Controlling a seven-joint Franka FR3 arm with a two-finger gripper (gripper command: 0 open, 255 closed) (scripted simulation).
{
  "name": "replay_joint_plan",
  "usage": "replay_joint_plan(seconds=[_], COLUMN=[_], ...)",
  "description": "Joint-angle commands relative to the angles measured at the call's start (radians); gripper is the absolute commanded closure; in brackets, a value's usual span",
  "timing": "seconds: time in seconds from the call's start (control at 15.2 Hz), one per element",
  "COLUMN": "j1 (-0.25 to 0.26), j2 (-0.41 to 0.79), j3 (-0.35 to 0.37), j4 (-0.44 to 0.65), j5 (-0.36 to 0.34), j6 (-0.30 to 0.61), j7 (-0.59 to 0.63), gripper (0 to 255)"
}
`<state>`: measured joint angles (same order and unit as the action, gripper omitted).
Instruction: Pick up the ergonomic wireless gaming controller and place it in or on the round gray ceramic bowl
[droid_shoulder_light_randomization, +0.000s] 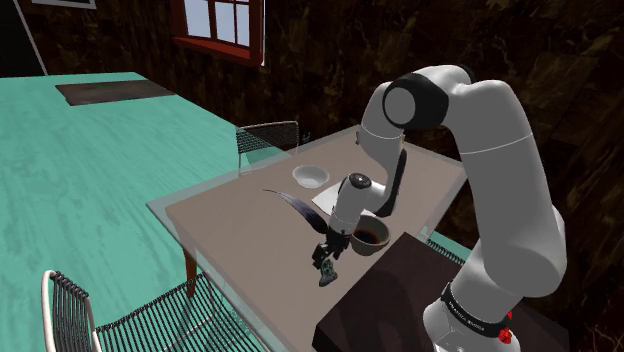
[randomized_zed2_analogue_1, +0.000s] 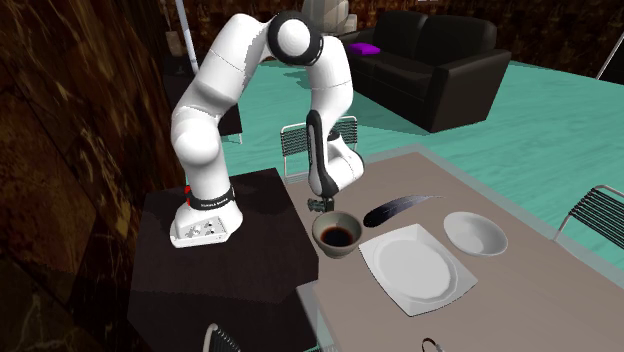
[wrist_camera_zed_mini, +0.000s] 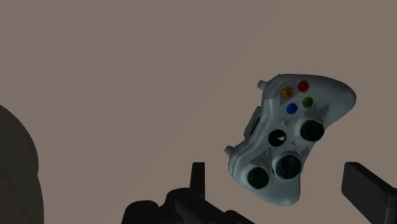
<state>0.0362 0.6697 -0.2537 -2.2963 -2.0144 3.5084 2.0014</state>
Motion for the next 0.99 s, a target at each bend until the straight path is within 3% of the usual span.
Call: replay_joint_plan(seconds=[0.0, 0.53, 0.59, 0.92], j1=[-0.039, -0.051, -0.052, -0.052], j2=[0.024, 0.031, 0.031, 0.031], j3=[0.042, 0.054, 0.054, 0.054], j4=[0.006, 0.008, 0.008, 0.008], j5=[0.028, 0.033, 0.033, 0.033], j6=[-0.028, -0.037, -0.037, -0.037], j7=[-0.037, -0.045, -0.045, -0.045], gripper=[0, 0, 255, 255])
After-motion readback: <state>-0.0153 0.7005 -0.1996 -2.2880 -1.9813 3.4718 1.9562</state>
